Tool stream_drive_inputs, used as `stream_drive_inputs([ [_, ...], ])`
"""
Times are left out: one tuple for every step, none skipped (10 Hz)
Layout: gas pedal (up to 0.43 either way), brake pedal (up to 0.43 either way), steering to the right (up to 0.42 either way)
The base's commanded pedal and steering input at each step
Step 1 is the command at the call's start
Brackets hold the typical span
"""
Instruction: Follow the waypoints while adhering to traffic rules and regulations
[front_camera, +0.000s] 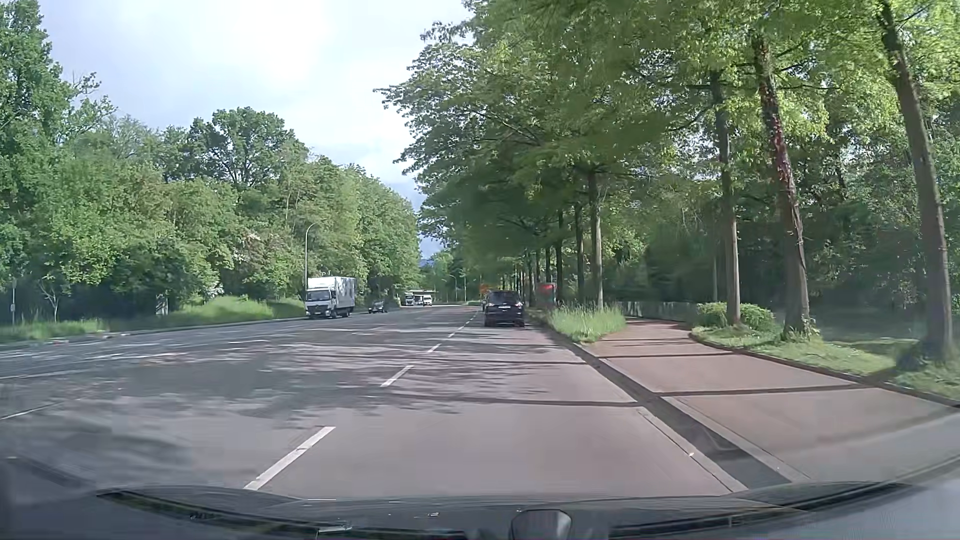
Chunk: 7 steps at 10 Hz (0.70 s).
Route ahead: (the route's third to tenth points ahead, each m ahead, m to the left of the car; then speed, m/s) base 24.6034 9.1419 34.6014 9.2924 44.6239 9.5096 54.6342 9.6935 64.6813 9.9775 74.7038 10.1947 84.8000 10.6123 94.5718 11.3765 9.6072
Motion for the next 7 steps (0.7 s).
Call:
stream_drive_inputs([
  [0.177, 0.000, -0.001],
  [0.177, 0.000, -0.001],
  [0.177, 0.000, -0.001],
  [0.177, 0.000, -0.001],
  [0.169, 0.000, -0.001],
  [0.169, 0.000, -0.001],
  [0.169, 0.000, -0.001],
])
